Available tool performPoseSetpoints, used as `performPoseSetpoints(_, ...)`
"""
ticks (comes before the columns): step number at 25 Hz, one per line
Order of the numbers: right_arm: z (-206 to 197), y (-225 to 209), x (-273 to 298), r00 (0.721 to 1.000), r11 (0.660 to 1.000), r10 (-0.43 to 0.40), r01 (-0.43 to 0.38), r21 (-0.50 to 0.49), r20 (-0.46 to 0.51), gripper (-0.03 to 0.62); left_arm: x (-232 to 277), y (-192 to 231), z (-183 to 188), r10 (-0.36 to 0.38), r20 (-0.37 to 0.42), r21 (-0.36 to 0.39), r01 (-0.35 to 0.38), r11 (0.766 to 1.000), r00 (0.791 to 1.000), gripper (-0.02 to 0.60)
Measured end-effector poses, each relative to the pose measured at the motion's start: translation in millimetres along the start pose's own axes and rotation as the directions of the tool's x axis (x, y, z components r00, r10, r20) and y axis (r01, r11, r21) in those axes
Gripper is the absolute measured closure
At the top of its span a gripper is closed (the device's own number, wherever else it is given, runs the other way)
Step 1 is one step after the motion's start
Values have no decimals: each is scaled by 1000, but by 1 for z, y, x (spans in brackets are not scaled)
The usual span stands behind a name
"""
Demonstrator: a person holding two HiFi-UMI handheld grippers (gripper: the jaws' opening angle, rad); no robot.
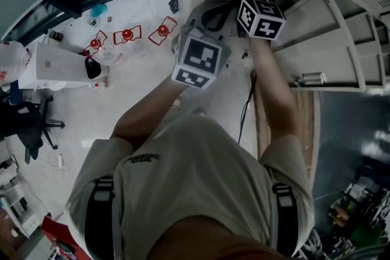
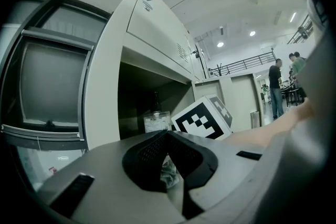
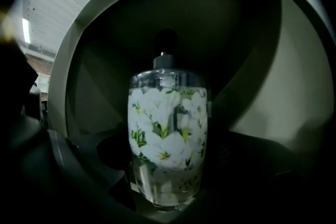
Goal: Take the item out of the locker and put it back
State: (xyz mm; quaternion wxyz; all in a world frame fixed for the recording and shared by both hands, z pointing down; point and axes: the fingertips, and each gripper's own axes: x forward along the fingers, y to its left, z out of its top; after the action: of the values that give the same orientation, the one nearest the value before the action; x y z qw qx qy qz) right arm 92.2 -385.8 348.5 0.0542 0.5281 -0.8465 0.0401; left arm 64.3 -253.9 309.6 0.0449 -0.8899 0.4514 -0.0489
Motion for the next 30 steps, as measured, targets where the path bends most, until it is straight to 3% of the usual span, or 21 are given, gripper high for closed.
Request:
performPoseSetpoints(6, 0, 3, -4, 1000, 1000, 15, -15, 12, 8, 227, -1, 0, -1, -6, -2, 6, 6, 1000, 1000, 569)
performPoseSetpoints(14, 2, 3, -38, 998, 991, 24, -31, 130, 52, 229, -4, -8, 1, -25, 4, 17, 25, 1000, 1000, 569)
performPoseSetpoints(22, 5, 11, -90, 997, 994, 13, -21, 109, 76, 229, -17, -19, 9, -45, 21, 29, 44, 999, 999, 569)
performPoseSetpoints(30, 54, 37, -152, 983, 999, 38, -37, -6, 177, 229, -41, -21, 36, -51, 52, 59, 48, 997, 997, 569)
